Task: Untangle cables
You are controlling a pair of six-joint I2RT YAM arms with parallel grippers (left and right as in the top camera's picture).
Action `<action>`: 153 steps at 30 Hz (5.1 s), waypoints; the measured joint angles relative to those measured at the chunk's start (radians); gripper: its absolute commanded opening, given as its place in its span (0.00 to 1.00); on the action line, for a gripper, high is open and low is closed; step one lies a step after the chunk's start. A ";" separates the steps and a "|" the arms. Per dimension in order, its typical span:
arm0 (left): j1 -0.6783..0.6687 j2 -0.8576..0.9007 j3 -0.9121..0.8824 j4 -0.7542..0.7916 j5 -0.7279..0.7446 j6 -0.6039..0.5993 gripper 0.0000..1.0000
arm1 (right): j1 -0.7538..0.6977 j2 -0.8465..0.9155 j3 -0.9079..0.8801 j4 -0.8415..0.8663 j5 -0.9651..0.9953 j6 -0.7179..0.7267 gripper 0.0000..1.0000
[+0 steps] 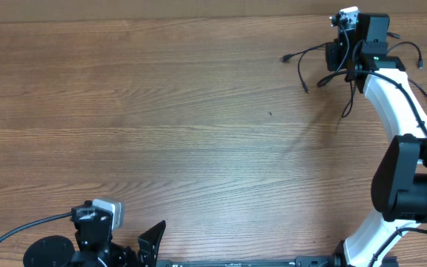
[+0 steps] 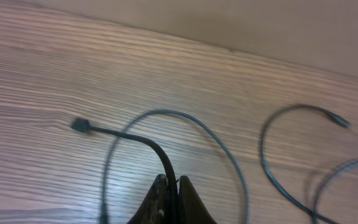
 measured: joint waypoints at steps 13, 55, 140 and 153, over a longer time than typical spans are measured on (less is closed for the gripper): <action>0.000 0.000 0.000 0.000 0.000 0.000 1.00 | -0.011 0.000 0.000 -0.182 0.113 0.011 1.00; 0.000 0.000 0.000 0.000 0.000 0.000 1.00 | 0.468 -0.709 0.000 -0.113 -0.041 0.134 1.00; 0.000 0.000 0.000 0.000 0.000 0.000 1.00 | 0.090 -1.926 -0.300 -0.151 -0.475 0.005 1.00; 0.000 0.000 0.000 0.000 0.000 0.000 1.00 | 0.089 -1.928 -0.244 -0.161 -0.473 -0.020 1.00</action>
